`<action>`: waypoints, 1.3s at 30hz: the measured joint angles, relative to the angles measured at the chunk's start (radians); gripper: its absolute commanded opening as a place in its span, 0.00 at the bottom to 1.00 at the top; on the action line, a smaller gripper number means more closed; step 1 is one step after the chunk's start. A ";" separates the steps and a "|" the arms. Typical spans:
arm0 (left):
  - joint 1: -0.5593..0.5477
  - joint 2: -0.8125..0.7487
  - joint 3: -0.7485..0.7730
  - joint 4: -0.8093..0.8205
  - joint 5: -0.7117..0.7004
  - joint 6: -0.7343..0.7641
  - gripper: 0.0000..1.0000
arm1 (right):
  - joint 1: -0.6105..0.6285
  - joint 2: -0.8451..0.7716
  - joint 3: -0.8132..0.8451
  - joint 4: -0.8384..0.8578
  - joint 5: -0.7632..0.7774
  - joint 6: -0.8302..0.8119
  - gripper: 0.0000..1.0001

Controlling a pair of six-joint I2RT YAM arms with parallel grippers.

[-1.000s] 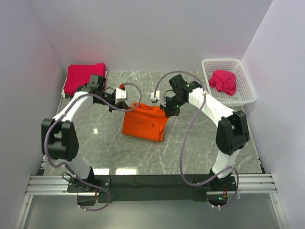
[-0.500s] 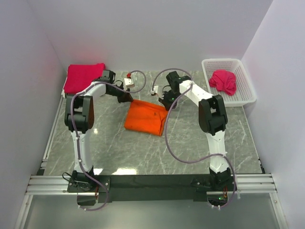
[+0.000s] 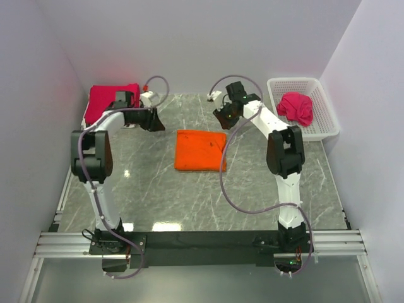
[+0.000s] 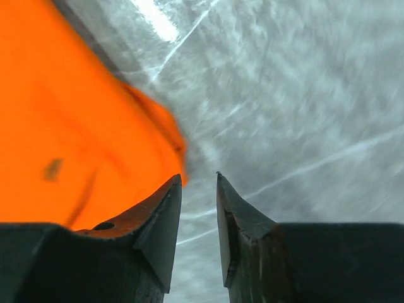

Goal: Fold and stack the t-shirts
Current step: Fold the tshirt

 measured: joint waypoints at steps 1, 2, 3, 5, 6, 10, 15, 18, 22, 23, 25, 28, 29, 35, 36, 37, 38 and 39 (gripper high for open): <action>0.013 -0.036 -0.034 0.011 0.001 -0.053 0.47 | -0.008 -0.021 -0.014 0.003 -0.009 0.053 0.36; 0.020 -0.067 -0.064 0.024 0.003 -0.103 0.48 | -0.015 -0.039 -0.032 0.004 -0.024 0.099 0.35; 0.024 -0.102 -0.101 0.045 0.009 -0.164 0.49 | -0.025 -0.065 -0.056 0.002 -0.045 0.150 0.34; 0.019 -0.148 -0.168 0.088 0.027 -0.259 0.53 | -0.052 -0.119 -0.106 -0.002 -0.103 0.262 0.30; 0.012 -0.159 -0.193 0.104 0.032 -0.297 0.53 | -0.064 -0.133 -0.121 -0.001 -0.131 0.302 0.29; -0.016 -0.148 -0.253 0.140 0.047 -0.428 0.53 | -0.116 -0.146 -0.175 0.008 -0.252 0.470 0.28; -0.031 -0.080 -0.254 0.151 0.052 -0.521 0.53 | -0.151 -0.091 -0.223 0.014 -0.351 0.608 0.34; -0.034 -0.049 -0.254 0.150 0.052 -0.539 0.54 | -0.150 -0.049 -0.233 0.028 -0.394 0.666 0.38; -0.050 -0.034 -0.255 0.149 0.052 -0.549 0.55 | -0.149 -0.023 -0.253 0.047 -0.426 0.718 0.42; -0.053 -0.032 -0.255 0.149 0.051 -0.549 0.55 | -0.148 -0.022 -0.261 0.048 -0.433 0.727 0.42; -0.063 -0.028 -0.255 0.149 0.052 -0.549 0.55 | -0.148 -0.022 -0.278 0.056 -0.446 0.742 0.43; -0.074 -0.007 -0.254 0.149 0.052 -0.551 0.52 | -0.148 -0.021 -0.298 0.070 -0.468 0.757 0.41; -0.076 0.004 -0.254 0.148 0.052 -0.553 0.50 | -0.148 -0.021 -0.302 0.071 -0.473 0.761 0.36; -0.080 0.034 -0.252 0.142 0.059 -0.571 0.19 | -0.148 -0.019 -0.304 0.084 -0.498 0.772 0.00; -0.080 0.036 -0.249 0.137 0.058 -0.570 0.14 | -0.148 -0.019 -0.304 0.084 -0.498 0.773 0.00; -0.079 0.037 -0.248 0.134 0.058 -0.569 0.08 | -0.148 -0.019 -0.304 0.083 -0.497 0.773 0.00; -0.079 0.038 -0.247 0.130 0.058 -0.567 0.04 | -0.148 -0.019 -0.304 0.083 -0.497 0.771 0.00; -0.078 0.038 -0.246 0.127 0.056 -0.564 0.01 | -0.149 -0.019 -0.303 0.081 -0.496 0.766 0.00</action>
